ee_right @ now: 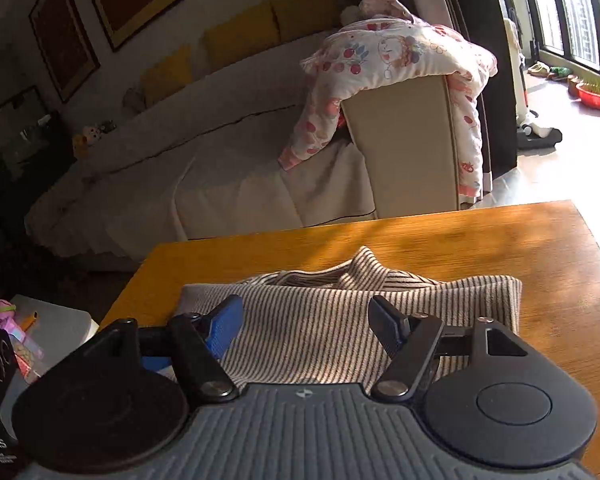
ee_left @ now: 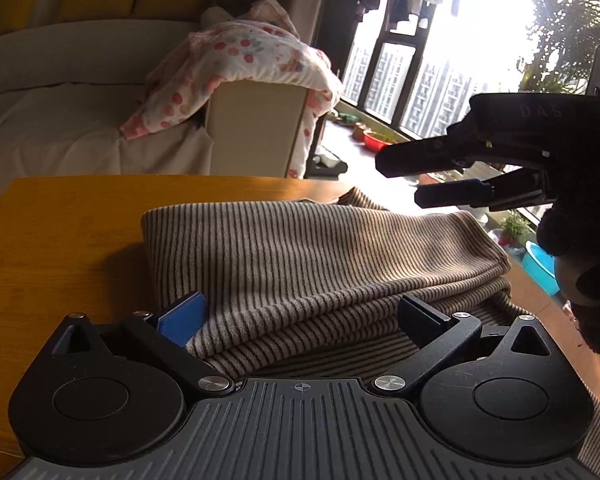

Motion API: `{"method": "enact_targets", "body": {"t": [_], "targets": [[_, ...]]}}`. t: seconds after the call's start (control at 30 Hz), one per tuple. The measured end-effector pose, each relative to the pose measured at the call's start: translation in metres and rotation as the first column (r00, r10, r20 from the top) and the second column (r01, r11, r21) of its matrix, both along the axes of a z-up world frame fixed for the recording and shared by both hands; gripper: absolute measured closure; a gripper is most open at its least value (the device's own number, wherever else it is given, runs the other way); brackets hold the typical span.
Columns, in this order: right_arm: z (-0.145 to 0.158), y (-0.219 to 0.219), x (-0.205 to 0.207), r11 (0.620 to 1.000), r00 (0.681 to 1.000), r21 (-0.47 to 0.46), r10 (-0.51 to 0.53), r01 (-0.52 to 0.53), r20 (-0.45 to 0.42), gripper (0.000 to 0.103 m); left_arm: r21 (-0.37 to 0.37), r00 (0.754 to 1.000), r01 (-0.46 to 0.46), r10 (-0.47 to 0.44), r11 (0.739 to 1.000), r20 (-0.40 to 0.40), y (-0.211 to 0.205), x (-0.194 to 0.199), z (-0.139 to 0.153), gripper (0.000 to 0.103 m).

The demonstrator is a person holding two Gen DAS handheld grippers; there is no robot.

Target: Fold clothes

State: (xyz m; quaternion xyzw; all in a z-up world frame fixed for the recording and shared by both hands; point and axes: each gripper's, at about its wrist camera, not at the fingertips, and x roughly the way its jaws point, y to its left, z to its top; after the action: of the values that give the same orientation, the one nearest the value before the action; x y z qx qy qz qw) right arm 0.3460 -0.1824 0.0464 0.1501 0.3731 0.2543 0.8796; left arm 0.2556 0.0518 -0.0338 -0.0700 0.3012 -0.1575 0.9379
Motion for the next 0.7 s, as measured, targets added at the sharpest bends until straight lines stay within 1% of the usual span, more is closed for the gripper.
{"method": "enact_targets", "body": {"t": [0.07, 0.1, 0.17, 0.23, 0.3, 0.33, 0.43, 0.5, 0.53, 0.57, 0.63, 0.7], "targets": [[-0.005, 0.015, 0.032, 0.998, 0.995, 0.054, 0.038, -0.033, -0.094, 0.033, -0.006, 1.0, 0.0, 0.0, 1.0, 0.0, 0.001, 0.0, 0.0, 0.0], [-0.011, 0.024, 0.045, 0.998, 0.991, 0.048, 0.037, -0.031, -0.127, 0.033, -0.011, 1.0, -0.001, 0.001, 1.0, 0.001, 0.001, -0.001, -0.001, 0.0], [-0.026, 0.044, 0.066, 0.999, 0.982, 0.0, 0.034, -0.034, -0.186, 0.033, -0.017, 1.0, -0.002, 0.002, 1.0, 0.004, 0.002, -0.001, -0.001, 0.0], [-0.041, 0.063, 0.082, 0.999, 0.963, -0.028, 0.027, -0.036, -0.27, 0.033, -0.023, 1.0, -0.003, 0.004, 1.0, 0.006, 0.003, -0.002, -0.001, 0.0], [-0.043, 0.077, 0.092, 0.999, 0.956, 0.003, 0.039, -0.04, -0.291, 0.029, -0.024, 1.0, -0.005, 0.005, 1.0, 0.006, 0.003, -0.002, -0.001, 0.0], [-0.042, 0.082, 0.097, 0.999, 0.954, 0.039, 0.048, -0.039, -0.296, 0.029, -0.026, 1.0, -0.008, 0.008, 1.0, 0.006, 0.004, -0.003, -0.001, 0.0], [-0.027, 0.085, 0.105, 0.995, 0.977, 0.102, 0.005, 0.017, -0.212, 0.029, -0.039, 1.0, -0.019, 0.019, 0.999, 0.005, 0.006, -0.003, -0.001, 0.0], [-0.012, 0.078, 0.105, 0.994, 0.995, 0.099, -0.04, 0.049, -0.089, 0.034, -0.046, 1.0, -0.02, 0.02, 0.999, 0.005, 0.007, -0.003, -0.001, 0.0], [-0.007, 0.074, 0.105, 0.994, 0.997, 0.089, -0.056, 0.061, -0.054, 0.034, -0.049, 1.0, -0.02, 0.02, 0.999, 0.005, 0.008, -0.003, -0.001, 0.0], [-0.003, 0.07, 0.106, 0.995, 0.997, 0.075, -0.066, 0.069, -0.041, 0.034, -0.052, 1.0, -0.019, 0.02, 0.998, 0.006, 0.008, -0.003, -0.001, 0.0], [0.0, 0.063, 0.104, 0.997, 0.997, 0.032, -0.063, 0.064, -0.044, 0.034, -0.055, 1.0, -0.019, 0.02, 0.998, 0.006, 0.008, -0.003, -0.001, 0.0], [-0.004, 0.063, 0.099, 1.0, 0.998, -0.011, -0.019, 0.018, -0.067, 0.035, -0.06, 1.0, -0.019, 0.019, 0.998, 0.006, 0.01, -0.001, 0.0, 0.0]]}}
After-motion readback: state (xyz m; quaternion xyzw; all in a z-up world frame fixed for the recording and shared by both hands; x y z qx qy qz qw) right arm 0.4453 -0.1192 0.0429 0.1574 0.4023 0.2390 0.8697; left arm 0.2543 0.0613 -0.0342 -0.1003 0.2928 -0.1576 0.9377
